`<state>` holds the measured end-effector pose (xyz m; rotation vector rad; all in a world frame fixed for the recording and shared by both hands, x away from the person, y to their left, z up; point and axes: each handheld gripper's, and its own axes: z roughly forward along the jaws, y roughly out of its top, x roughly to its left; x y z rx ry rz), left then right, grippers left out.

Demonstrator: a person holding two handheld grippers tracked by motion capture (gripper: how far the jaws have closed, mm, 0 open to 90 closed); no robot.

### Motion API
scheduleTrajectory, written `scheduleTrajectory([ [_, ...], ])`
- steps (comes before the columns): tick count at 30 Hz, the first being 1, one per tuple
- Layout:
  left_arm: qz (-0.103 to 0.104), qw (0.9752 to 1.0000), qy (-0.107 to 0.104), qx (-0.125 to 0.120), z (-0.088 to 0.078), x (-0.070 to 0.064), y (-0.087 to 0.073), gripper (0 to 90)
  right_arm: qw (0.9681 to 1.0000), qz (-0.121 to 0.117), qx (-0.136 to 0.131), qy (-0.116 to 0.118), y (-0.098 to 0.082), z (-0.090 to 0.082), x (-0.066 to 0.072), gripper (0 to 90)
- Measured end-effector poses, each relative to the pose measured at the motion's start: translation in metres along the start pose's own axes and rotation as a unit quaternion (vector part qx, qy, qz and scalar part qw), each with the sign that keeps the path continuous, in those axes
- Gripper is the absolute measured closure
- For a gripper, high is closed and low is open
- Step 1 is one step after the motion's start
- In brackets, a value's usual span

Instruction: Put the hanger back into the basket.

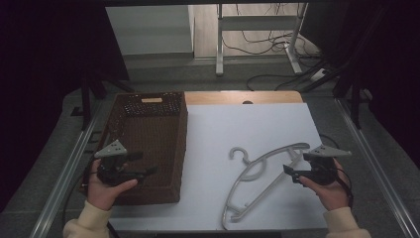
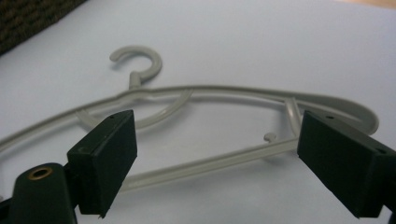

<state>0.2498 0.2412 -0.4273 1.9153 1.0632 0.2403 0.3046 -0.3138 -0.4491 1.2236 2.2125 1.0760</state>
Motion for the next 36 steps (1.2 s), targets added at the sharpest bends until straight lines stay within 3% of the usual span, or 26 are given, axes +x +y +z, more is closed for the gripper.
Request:
scheduleTrajectory([
  [4, 0.001, 1.0, -0.001, 0.0, 0.001, 0.001, 0.001, 20.3, 1.0, 0.001, -0.003, 0.004, 0.001, -0.001, 0.0, 12.3],
  [8, 0.004, 1.0, -0.003, -0.001, 0.001, 0.0, 0.003, 20.3, 0.9999, -0.003, 0.011, 0.01, 0.0, 0.002, 0.002, 12.3],
  [22, 0.004, 0.9999, -0.01, 0.001, -0.003, -0.005, -0.003, 20.1, 0.9999, 0.001, 0.013, 0.0, 0.003, 0.004, 0.001, 13.9],
  [36, 0.003, 1.0, -0.006, 0.002, -0.005, -0.005, -0.003, 20.1, 0.9986, 0.014, 0.05, -0.009, 0.008, 0.013, 0.007, 14.9],
])
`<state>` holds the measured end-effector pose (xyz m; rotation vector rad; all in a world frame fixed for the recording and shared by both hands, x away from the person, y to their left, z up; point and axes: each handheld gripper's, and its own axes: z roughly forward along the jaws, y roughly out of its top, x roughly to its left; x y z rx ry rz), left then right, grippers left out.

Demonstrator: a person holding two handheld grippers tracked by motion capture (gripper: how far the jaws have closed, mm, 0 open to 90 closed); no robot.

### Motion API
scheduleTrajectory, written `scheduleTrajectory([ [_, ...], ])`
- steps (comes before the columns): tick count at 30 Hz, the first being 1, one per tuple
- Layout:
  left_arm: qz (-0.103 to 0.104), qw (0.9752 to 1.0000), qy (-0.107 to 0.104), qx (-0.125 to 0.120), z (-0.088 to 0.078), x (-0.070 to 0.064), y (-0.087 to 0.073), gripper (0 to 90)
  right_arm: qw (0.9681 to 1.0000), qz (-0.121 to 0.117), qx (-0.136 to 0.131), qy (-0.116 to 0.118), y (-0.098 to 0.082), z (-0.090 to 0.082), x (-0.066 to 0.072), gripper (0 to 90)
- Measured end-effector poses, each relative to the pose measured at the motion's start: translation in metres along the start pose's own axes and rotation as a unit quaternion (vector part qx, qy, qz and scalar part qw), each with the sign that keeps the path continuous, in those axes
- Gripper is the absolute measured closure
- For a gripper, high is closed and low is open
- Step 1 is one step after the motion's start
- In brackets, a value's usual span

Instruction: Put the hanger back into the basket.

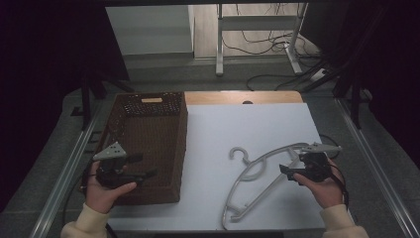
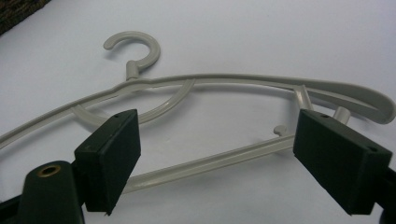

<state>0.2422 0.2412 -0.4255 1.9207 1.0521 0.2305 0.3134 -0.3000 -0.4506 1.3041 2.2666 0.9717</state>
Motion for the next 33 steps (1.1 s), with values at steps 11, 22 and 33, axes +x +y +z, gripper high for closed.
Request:
scheduleTrajectory([
  [11, -0.001, 1.0, 0.003, 0.006, 0.001, -0.001, -0.001, 20.3, 0.9989, 0.033, 0.034, -0.003, 0.023, 0.015, 0.014, 19.3],
  [22, -0.009, 0.9999, -0.003, 0.009, 0.003, -0.002, -0.001, 20.5, 0.9954, 0.048, 0.079, -0.024, 0.035, 0.047, 0.029, 22.9],
  [33, -0.007, 0.9999, -0.006, 0.007, 0.002, -0.002, -0.001, 20.5, 0.989, 0.047, 0.129, -0.053, 0.04, 0.076, 0.039, 33.6],
])
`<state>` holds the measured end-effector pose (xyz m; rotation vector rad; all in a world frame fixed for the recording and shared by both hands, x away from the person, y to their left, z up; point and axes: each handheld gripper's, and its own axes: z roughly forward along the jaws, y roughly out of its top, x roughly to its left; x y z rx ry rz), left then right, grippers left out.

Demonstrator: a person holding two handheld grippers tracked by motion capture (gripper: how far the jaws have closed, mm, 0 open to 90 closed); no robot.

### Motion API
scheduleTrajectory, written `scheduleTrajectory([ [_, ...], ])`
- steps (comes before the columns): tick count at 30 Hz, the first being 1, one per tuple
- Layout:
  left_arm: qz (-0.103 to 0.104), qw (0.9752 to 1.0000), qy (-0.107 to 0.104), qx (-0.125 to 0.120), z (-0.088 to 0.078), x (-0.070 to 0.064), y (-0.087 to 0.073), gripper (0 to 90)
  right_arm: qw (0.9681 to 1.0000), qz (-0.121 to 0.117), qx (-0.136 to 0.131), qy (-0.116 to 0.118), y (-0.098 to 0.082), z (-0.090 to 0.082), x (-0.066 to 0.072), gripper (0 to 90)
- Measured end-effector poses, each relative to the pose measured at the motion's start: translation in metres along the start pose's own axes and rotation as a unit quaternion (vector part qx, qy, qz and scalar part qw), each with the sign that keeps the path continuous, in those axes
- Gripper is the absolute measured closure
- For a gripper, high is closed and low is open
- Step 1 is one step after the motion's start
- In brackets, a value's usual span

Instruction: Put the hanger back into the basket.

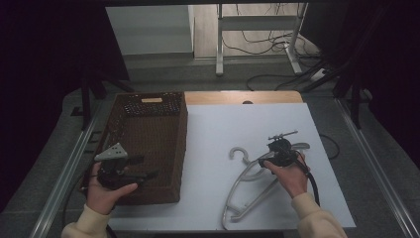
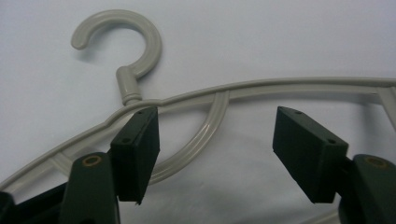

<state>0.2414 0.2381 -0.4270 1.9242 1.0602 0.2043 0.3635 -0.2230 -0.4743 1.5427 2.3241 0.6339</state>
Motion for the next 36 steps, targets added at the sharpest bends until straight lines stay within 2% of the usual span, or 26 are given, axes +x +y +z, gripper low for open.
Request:
scheduleTrajectory([
  [5, 0.001, 1.0, -0.001, 0.0, 0.0, -0.001, 0.0, 20.3, 0.9998, 0.0, 0.016, -0.007, 0.002, 0.007, 0.003, 38.5],
  [9, 0.003, 1.0, -0.001, -0.001, 0.0, -0.001, 0.0, 20.3, 0.9994, 0.003, 0.031, -0.016, 0.003, 0.014, 0.007, 46.6],
  [16, 0.003, 1.0, -0.001, -0.004, -0.002, 0.0, 0.001, 20.3, 0.9985, 0.008, 0.044, -0.032, 0.003, 0.022, 0.009, 49.2],
  [19, 0.005, 1.0, -0.001, -0.005, -0.002, -0.001, 0.001, 20.3, 0.9978, 0.008, 0.051, -0.043, 0.005, 0.023, 0.011, 55.9],
  [23, 0.005, 1.0, -0.001, -0.005, -0.002, -0.001, 0.001, 20.3, 0.9974, 0.008, 0.056, -0.045, 0.008, 0.024, 0.014, 65.2],
  [26, 0.005, 1.0, -0.001, -0.005, -0.003, 0.0, 0.001, 20.3, 0.997, 0.008, 0.058, -0.05, 0.009, 0.024, 0.016, 68.0],
  [30, 0.005, 1.0, -0.001, -0.007, -0.004, 0.0, 0.001, 20.3, 0.9966, 0.031, 0.061, -0.045, 0.01, 0.025, 0.015, 68.0],
  [36, 0.005, 1.0, -0.001, -0.006, -0.004, 0.0, 0.001, 20.3, 0.9952, 0.036, 0.073, -0.055, 0.011, 0.025, 0.014, 60.3],
])
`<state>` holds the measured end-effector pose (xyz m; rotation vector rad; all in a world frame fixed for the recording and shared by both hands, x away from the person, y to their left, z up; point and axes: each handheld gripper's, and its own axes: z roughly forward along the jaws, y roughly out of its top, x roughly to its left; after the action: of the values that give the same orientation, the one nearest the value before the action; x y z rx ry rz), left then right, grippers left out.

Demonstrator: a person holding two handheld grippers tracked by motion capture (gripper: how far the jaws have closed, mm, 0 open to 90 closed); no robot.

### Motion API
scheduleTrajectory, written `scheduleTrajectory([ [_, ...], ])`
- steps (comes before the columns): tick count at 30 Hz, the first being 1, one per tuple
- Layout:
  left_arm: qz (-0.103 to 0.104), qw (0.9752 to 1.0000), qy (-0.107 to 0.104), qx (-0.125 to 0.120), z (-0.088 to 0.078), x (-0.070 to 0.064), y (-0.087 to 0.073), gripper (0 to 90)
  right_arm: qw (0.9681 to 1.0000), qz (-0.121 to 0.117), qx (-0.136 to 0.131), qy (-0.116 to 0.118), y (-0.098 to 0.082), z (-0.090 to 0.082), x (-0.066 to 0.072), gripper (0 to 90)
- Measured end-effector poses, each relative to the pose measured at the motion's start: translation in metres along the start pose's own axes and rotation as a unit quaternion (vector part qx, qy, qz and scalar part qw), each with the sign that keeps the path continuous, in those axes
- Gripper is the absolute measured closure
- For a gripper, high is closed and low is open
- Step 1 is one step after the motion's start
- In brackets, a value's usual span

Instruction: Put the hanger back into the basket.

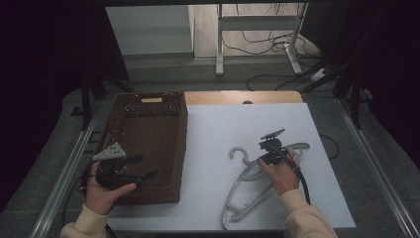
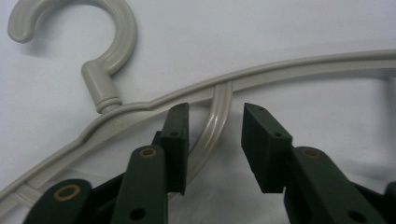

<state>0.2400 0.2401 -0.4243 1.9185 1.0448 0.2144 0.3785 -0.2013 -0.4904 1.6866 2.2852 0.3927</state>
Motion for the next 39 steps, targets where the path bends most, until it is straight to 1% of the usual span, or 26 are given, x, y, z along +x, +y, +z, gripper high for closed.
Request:
scheduleTrajectory([
  [3, 0.0, 1.0, 0.0, 0.0, 0.0, 0.0, 0.0, 20.3, 1.0, 0.004, 0.004, 0.002, -0.001, 0.002, -0.001, 56.7],
  [5, 0.0, 1.0, 0.0, 0.0, 0.0, 0.0, 0.0, 20.3, 0.9996, 0.007, 0.021, 0.017, -0.002, 0.006, -0.001, 53.3],
  [6, 0.0, 1.0, 0.0, 0.0, 0.0, 0.0, 0.0, 20.3, 0.9998, 0.004, 0.018, 0.012, -0.002, 0.006, 0.0, 53.7],
  [7, 0.0, 1.0, 0.001, -0.001, -0.001, 0.001, 0.0, 20.3, 0.9998, 0.001, 0.019, 0.008, -0.002, 0.005, 0.002, 56.8],
  [8, -0.001, 1.0, 0.001, -0.001, -0.001, 0.001, 0.0, 20.2, 0.9998, -0.002, 0.019, 0.01, -0.001, 0.005, 0.003, 59.7],
  [9, -0.001, 1.0, 0.001, -0.001, -0.001, 0.001, 0.0, 20.3, 0.9998, -0.002, 0.019, 0.01, -0.001, 0.005, 0.003, 59.7],
  [10, -0.001, 1.0, 0.001, -0.001, 0.0, 0.001, 0.0, 20.3, 0.9998, -0.003, 0.018, 0.008, -0.001, 0.005, 0.005, 64.8],
  [14, 0.0, 1.0, 0.001, 0.0, 0.0, 0.001, 0.0, 20.3, 0.9997, 0.013, 0.017, 0.008, 0.0, 0.005, 0.006, 68.2],
  [15, 0.0, 1.0, 0.0, 0.0, 0.0, 0.001, 0.0, 20.3, 0.9997, 0.013, 0.017, 0.008, 0.0, 0.005, 0.006, 68.2],
  [16, 0.0, 1.0, 0.001, -0.001, -0.001, 0.0, 0.0, 20.3, 0.9996, 0.021, 0.019, 0.009, 0.001, 0.005, 0.005, 69.6],
  [17, 0.0, 1.0, 0.001, -0.001, -0.001, 0.0, 0.0, 20.3, 0.9996, 0.021, 0.019, 0.009, 0.001, 0.005, 0.005, 69.6],
  [20, 0.0, 1.0, 0.001, -0.001, -0.001, 0.001, 0.0, 20.2, 0.9993, 0.031, 0.013, 0.016, 0.003, 0.005, 0.001, 74.9],
  [21, 0.0, 1.0, 0.0, -0.001, 0.0, 0.001, 0.0, 20.2, 0.9993, 0.031, 0.013, 0.016, 0.003, 0.005, 0.001, 74.9],
  [22, 0.001, 1.0, -0.002, -0.002, 0.0, 0.001, -0.001, 20.1, 0.9992, 0.034, 0.005, 0.021, 0.003, 0.004, -0.003, 78.8],
  [23, 0.001, 1.0, -0.002, -0.002, 0.0, 0.001, -0.001, 20.1, 0.9992, 0.034, 0.005, 0.021, 0.003, 0.004, -0.003, 78.8],
  [25, 0.003, 1.0, -0.003, -0.001, 0.0, 0.001, 0.0, 20.1, 0.9993, 0.029, 0.0, 0.025, 0.004, 0.002, -0.005, 79.9],
  [26, 0.003, 1.0, -0.003, -0.001, 0.0, 0.0, 0.0, 20.1, 0.9995, 0.023, -0.002, 0.021, 0.004, 0.002, -0.005, 80.7],
  [28, 0.004, 1.0, -0.003, -0.001, 0.0, 0.0, 0.0, 20.1, 0.9987, 0.03, -0.008, 0.041, 0.004, 0.0, -0.005, 80.9],
  [30, 0.004, 1.0, -0.003, -0.002, 0.0, 0.0, 0.0, 20.1, 0.9988, 0.024, -0.013, 0.041, 0.005, -0.003, -0.005, 80.9],
  [32, 0.004, 1.0, -0.003, -0.003, 0.0, 0.0, 0.0, 20.1, 0.9984, 0.026, -0.015, 0.047, 0.005, -0.005, -0.005, 81.0],
  [33, 0.004, 1.0, -0.003, -0.002, 0.0, 0.0, 0.0, 20.1, 0.9973, 0.028, -0.024, 0.063, 0.006, -0.009, -0.007, 81.0],
  [34, 0.004, 1.0, -0.003, -0.002, 0.0, 0.0, 0.0, 20.1, 0.9966, 0.031, -0.029, 0.071, 0.007, -0.012, -0.008, 81.1],
  [36, 0.004, 1.0, -0.002, -0.002, 0.0, 0.001, -0.001, 20.1, 0.995, 0.036, -0.038, 0.085, 0.007, -0.016, -0.012, 81.1],
  [37, 0.004, 1.0, -0.002, -0.002, 0.0, 0.001, -0.001, 20.1, 0.995, 0.036, -0.038, 0.085, 0.007, -0.016, -0.012, 81.1],
  [38, 0.003, 1.0, -0.002, -0.002, 0.0, 0.001, -0.001, 20.1, 0.9927, 0.043, -0.044, 0.103, 0.008, -0.022, -0.015, 81.2],
  [39, 0.003, 1.0, -0.002, -0.003, 0.0, 0.001, -0.001, 20.1, 0.9927, 0.043, -0.044, 0.103, 0.008, -0.022, -0.015, 81.2],
])
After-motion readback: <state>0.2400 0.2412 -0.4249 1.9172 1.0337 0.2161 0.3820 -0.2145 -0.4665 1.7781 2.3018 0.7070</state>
